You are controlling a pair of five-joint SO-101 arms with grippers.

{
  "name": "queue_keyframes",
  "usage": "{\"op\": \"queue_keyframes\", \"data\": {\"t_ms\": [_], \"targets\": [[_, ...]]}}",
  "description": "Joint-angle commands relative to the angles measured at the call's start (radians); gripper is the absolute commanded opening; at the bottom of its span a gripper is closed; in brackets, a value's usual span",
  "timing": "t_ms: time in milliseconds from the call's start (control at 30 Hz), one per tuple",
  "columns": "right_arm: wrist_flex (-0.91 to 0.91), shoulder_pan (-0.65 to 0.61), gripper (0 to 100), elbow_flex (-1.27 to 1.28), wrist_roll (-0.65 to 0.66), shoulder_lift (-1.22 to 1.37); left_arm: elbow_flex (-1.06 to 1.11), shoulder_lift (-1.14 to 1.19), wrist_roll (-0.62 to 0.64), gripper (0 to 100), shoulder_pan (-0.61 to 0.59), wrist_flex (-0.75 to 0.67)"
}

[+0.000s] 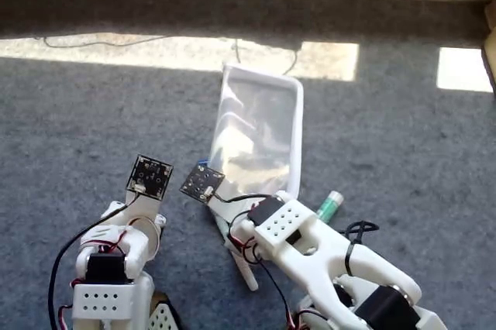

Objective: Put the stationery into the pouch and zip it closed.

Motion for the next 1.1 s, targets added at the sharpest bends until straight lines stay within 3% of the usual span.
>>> {"op": "queue_keyframes", "data": {"t_ms": [0, 767, 900, 1067], "targets": [[0.035, 0.044, 12.2, -0.001, 0.003, -0.03, 0.024, 0.001, 0.006, 1, -0.008, 0.006], [-0.042, 0.047, 9.8, 0.008, -0.043, -0.073, 0.024, 0.001, 0.006, 1, -0.008, 0.006], [-0.038, 0.047, 0.0, 0.004, -0.038, -0.084, 0.024, 0.001, 0.006, 1, -0.008, 0.006], [-0.038, 0.048, 0.5, 0.007, -0.046, -0.085, 0.024, 0.001, 0.006, 1, -0.008, 0.006]]}}
